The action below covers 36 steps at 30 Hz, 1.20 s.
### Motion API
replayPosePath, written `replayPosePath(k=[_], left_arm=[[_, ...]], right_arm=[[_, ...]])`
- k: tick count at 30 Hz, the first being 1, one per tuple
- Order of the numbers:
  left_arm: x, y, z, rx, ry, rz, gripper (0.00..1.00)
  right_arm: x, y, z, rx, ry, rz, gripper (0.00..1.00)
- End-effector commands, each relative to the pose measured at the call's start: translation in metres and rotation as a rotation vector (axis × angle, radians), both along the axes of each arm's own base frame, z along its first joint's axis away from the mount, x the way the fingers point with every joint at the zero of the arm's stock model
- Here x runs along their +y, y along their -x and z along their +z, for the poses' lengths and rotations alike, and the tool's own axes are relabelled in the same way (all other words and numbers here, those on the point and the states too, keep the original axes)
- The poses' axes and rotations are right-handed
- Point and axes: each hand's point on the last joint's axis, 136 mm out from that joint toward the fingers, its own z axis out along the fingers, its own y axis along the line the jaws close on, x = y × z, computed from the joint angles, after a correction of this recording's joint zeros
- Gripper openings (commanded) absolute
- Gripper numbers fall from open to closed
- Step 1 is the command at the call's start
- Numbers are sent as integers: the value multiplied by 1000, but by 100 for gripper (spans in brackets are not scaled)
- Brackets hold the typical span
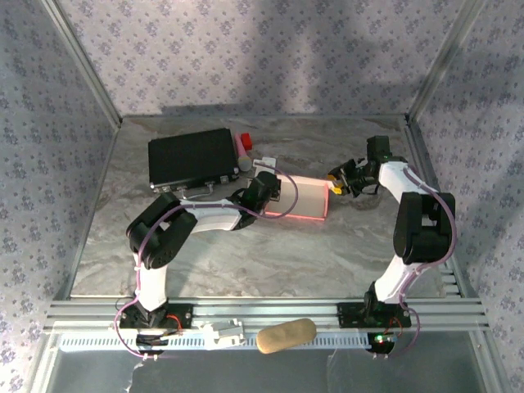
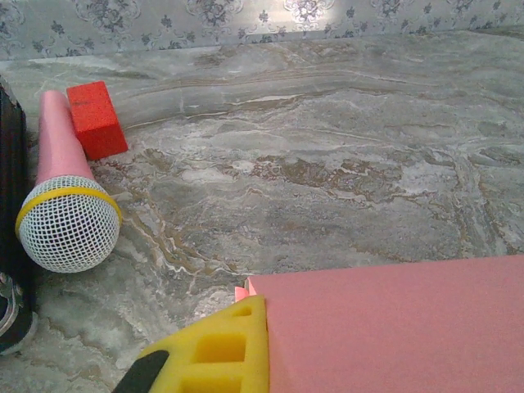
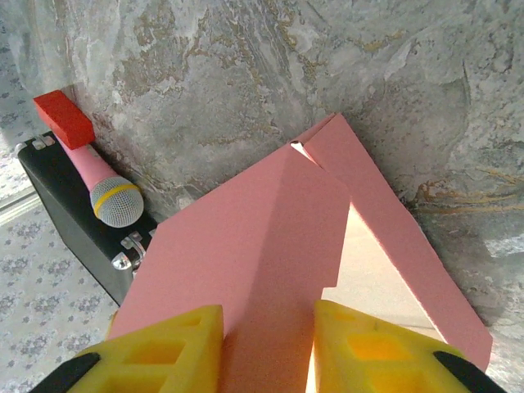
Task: Fold the paper box
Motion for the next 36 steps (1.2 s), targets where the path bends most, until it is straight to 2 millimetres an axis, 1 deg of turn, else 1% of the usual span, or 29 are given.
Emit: replayPosePath(k=[1, 3, 4, 7, 11, 16, 19, 22, 26, 29, 36], left_arm=[[-10, -3, 32, -54, 55, -14, 0], [-9, -4, 32, -55, 52, -13, 0], [-10, -4, 32, -55, 54, -16, 0], [-11, -4, 32, -54, 59, -19, 0], [-12, -4, 32, -54, 60, -20, 0], [-15, -5, 33, -53, 64, -29, 0], [-17, -5, 32, -49, 67, -36, 0], [-21, -5, 32, -47, 76, -47, 0], [-22, -10, 38, -7, 109, -57, 0], [-20, -15, 49, 11, 123, -54, 0], [-15, -20, 71, 24, 123, -63, 0]], right_arm=[[2, -1, 11, -22, 5, 54, 37], [-4, -2, 14, -38, 19, 51, 36], [-5, -3, 14, -44, 22, 54, 34], [-2, -8, 16, -53, 6, 71, 28], [7, -15, 15, -56, -2, 93, 28], [18, -18, 12, -58, -15, 99, 27], [24, -19, 11, -53, -45, 85, 28], [28, -20, 14, -53, -89, 62, 30], [25, -25, 31, -72, -89, 57, 30], [23, -26, 42, -84, -68, 68, 30], [24, -21, 52, -96, -61, 88, 30]])
